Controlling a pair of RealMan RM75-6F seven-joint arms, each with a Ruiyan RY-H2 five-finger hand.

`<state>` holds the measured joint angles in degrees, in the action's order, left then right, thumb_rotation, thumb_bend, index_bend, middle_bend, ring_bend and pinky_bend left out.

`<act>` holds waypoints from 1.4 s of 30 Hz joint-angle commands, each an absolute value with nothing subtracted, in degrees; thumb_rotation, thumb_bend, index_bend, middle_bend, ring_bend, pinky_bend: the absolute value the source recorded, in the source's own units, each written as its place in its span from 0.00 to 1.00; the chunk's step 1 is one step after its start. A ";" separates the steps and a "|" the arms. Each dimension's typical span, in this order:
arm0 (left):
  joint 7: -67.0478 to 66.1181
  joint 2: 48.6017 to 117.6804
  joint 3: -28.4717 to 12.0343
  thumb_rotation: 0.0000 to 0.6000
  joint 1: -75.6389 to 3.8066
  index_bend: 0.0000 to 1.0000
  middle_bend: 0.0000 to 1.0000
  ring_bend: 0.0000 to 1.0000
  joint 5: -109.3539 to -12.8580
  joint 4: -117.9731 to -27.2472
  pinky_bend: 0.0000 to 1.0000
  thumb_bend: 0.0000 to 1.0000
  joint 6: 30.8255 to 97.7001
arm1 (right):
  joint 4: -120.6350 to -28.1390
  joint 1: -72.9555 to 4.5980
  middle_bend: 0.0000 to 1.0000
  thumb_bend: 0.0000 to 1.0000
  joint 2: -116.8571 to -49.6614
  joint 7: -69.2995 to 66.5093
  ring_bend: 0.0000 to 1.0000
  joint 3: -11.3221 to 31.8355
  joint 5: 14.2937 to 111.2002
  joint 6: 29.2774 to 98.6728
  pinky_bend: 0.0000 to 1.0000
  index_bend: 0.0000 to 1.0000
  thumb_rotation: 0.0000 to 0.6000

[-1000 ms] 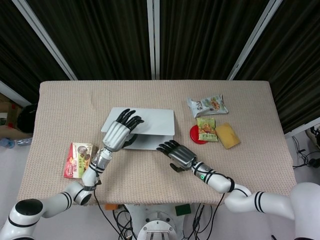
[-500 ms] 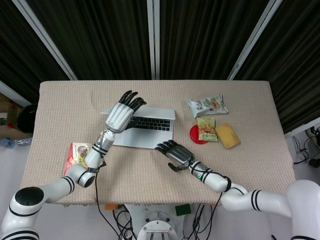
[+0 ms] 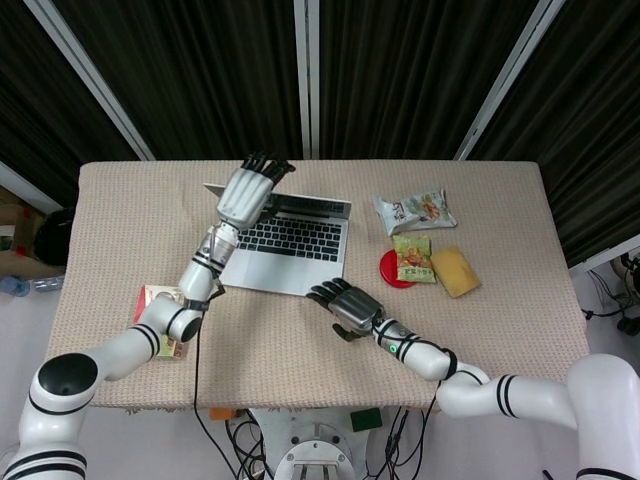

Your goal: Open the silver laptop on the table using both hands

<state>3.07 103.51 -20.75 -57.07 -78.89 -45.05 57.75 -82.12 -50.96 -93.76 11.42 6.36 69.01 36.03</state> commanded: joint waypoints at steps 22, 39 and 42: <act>-4.38 105.81 -28.17 1.00 -66.93 0.23 0.22 0.11 -61.56 -30.27 0.11 0.43 41.69 | -81.47 -52.17 0.02 0.53 -93.12 11.60 0.00 5.24 67.28 36.40 0.00 0.00 1.00; -5.75 86.83 -18.16 1.00 -48.09 0.19 0.20 0.11 -68.46 -65.20 0.11 0.38 59.94 | -92.64 -44.06 0.02 0.34 -83.27 7.55 0.00 2.19 78.60 51.56 0.00 0.00 1.00; -7.18 80.38 -15.59 1.00 -42.04 0.19 0.20 0.11 -68.55 -75.23 0.11 0.38 63.97 | -96.05 -40.48 0.02 0.35 -77.75 6.87 0.00 -0.32 81.92 56.32 0.00 0.00 1.00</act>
